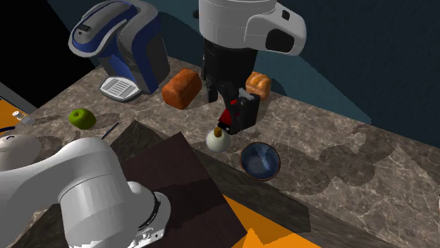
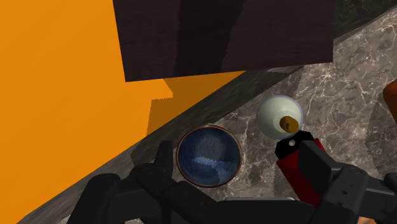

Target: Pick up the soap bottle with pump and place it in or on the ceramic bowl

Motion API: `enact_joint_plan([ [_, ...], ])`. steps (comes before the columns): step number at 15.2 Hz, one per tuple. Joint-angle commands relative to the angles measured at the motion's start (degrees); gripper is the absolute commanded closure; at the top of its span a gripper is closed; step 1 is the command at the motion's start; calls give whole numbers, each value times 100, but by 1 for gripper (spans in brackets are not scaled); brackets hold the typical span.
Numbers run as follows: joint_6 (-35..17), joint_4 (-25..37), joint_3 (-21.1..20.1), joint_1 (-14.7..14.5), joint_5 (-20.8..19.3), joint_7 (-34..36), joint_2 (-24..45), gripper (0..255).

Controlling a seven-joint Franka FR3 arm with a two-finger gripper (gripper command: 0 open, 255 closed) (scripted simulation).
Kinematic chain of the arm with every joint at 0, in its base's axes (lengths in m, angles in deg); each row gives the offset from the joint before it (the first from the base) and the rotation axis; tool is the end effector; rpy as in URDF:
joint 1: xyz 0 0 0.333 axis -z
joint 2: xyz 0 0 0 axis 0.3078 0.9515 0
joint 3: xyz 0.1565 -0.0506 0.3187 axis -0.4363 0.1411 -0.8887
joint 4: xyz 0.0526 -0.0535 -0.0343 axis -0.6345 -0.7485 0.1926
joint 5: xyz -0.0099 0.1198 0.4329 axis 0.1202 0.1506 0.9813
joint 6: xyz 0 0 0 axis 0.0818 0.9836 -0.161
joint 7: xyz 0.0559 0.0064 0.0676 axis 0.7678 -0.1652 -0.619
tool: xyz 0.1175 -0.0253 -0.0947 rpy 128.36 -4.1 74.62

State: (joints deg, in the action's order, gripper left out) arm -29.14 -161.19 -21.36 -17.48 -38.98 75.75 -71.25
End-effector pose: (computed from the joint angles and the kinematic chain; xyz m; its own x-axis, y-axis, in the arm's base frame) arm 0.3265 -0.0373 0.5558 0.9906 -0.1003 -0.0928 -0.0977 -0.9947 0.0318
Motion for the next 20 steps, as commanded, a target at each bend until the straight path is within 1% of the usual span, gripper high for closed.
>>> enact_joint_plan([
  [1, 0, 0, 0, 0, 0, 0, 0, 0],
  [6, -907, -741, -268, -111, 206, 391, 175, 0],
  [11, -1892, -1307, -548, -247, 408, 770, 596, 0],
  [15, -2735, -1617, -781, -361, 553, 1070, 1128, 0],
  [20, -3828, -1803, -1077, -483, 679, 1455, 2032, 0],
])
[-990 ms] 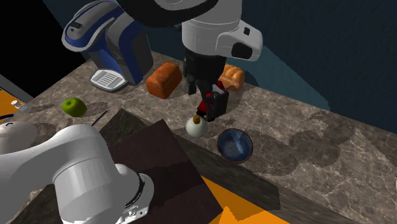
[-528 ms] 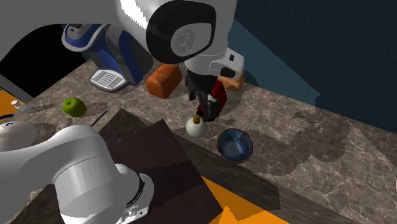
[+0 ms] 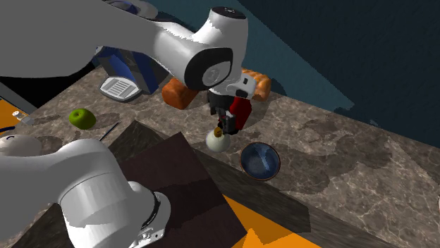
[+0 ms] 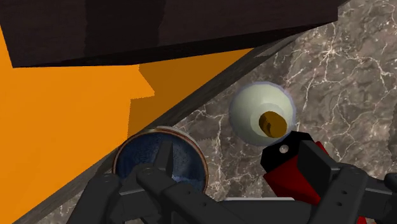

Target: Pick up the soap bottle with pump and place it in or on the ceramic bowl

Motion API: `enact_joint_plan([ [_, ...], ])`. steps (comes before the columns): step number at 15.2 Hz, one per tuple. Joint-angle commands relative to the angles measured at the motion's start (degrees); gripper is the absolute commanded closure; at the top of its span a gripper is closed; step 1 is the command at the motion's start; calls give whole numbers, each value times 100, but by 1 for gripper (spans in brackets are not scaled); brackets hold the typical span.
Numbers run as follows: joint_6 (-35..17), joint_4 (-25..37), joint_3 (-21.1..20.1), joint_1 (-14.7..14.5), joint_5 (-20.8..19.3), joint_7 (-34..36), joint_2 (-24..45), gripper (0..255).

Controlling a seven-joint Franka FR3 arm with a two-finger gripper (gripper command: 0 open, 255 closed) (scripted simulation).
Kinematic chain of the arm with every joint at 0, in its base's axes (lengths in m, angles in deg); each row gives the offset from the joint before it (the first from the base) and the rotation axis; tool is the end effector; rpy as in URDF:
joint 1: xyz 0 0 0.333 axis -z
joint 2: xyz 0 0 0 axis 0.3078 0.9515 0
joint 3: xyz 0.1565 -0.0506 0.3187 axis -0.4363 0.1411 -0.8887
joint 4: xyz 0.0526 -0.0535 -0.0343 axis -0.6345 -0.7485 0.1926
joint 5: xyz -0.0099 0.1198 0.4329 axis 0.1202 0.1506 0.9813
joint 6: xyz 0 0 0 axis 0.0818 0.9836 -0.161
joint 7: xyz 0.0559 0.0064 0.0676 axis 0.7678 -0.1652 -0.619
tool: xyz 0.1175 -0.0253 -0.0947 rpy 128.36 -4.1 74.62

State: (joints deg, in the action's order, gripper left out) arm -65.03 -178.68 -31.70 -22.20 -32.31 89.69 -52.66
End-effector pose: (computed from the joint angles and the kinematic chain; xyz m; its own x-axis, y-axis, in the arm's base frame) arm 0.3857 0.0747 0.3242 0.9861 -0.1398 -0.0903 -0.1365 -0.9897 0.0419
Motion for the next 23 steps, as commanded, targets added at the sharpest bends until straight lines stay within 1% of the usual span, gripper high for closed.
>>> enact_joint_plan([
  [1, -458, -62, -103, -29, 25, 142, 381, 0],
  [5, -1309, -1, -334, -82, -3, 499, 1294, 0],
  [8, -1901, 143, -480, -106, -137, 825, 2037, 0],
  [11, -2429, 370, -568, -146, -397, 1220, 2809, 0],
  [14, -2875, 676, -546, -263, -748, 1663, 3586, 0],
  [15, -2965, 757, -520, -308, -830, 1764, 3763, 0],
  [23, -3557, 798, -305, -449, -1162, 2004, 4408, 0],
])
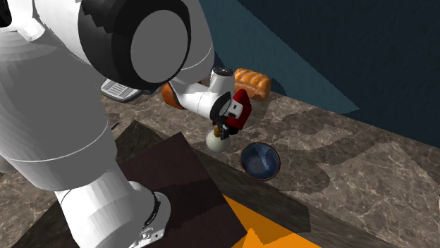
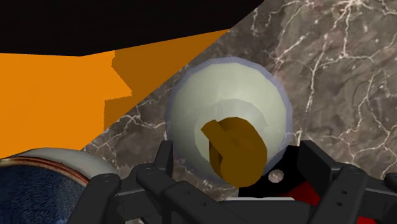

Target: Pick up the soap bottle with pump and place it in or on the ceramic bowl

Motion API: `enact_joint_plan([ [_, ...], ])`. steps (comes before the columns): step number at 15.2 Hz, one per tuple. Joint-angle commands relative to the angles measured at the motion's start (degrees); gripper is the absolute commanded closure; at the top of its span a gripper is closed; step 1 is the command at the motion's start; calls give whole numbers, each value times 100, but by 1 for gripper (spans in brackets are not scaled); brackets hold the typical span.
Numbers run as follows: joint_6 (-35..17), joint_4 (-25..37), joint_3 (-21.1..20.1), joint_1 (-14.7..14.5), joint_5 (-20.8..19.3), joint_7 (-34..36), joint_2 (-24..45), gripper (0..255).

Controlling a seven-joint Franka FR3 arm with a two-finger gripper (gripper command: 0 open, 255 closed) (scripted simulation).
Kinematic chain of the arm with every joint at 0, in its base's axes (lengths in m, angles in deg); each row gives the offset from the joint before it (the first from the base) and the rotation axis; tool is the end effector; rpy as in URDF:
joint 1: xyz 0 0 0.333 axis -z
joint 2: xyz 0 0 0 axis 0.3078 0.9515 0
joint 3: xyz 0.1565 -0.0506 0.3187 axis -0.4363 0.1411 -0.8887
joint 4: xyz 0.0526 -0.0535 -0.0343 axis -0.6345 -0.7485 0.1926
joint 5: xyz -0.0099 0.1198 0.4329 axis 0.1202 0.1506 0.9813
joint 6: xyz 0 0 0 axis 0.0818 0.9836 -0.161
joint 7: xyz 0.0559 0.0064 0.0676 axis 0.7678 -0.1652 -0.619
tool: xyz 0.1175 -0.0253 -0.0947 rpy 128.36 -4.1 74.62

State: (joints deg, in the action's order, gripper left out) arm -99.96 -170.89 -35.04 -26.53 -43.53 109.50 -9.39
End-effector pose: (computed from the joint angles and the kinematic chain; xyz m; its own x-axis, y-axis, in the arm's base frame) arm 0.4374 0.1622 0.0904 0.9808 -0.1758 -0.0844 -0.1722 -0.9838 0.0491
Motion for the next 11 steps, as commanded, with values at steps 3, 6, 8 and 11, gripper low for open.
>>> enact_joint_plan([
  [3, -64, 18, 31, -17, -39, 23, 81, 0],
  [6, -64, 18, 31, -17, -39, 23, 81, 0],
  [8, -63, 18, 30, -17, -38, 22, 80, 255],
  [11, -63, 18, 30, -17, -38, 22, 80, 255],
])
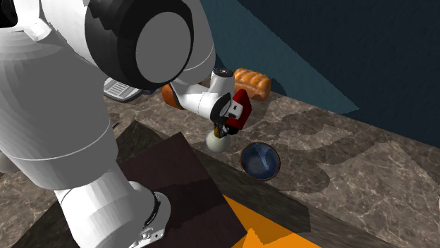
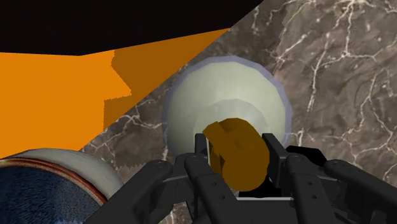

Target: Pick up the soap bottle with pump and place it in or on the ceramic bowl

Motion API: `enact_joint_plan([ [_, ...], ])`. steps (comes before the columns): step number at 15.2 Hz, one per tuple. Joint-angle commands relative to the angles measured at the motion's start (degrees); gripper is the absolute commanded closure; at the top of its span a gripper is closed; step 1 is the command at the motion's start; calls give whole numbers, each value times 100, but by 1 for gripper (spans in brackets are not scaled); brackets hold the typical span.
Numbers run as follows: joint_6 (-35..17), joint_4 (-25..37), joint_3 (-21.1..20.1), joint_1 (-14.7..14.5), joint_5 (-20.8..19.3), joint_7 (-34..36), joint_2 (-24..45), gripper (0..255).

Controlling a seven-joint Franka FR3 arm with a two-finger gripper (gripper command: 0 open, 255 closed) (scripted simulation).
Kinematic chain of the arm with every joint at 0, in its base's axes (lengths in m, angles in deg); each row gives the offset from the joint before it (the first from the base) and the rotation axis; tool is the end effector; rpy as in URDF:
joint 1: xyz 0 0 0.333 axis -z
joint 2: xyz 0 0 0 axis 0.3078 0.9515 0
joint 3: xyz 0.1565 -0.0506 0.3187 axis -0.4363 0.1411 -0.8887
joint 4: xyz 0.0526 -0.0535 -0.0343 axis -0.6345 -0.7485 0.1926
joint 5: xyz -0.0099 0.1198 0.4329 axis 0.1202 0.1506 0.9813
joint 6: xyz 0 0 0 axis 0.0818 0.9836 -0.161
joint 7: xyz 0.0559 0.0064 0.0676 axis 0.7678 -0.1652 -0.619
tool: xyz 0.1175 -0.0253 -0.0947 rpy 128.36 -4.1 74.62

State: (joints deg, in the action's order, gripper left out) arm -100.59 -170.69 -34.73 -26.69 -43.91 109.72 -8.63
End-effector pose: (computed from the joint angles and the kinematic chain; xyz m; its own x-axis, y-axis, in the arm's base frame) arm 0.4381 0.1617 0.0860 0.9809 -0.1759 -0.0831 -0.1724 -0.9838 0.0486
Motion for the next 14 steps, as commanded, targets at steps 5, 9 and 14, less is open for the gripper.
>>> enact_joint_plan([
  [5, -2, -2, 0, -1, -1, 1, 7, 255],
  [9, 217, -57, -100, 69, 131, -95, -271, 255],
  [14, 597, -120, -235, 155, 363, -262, -725, 255],
])
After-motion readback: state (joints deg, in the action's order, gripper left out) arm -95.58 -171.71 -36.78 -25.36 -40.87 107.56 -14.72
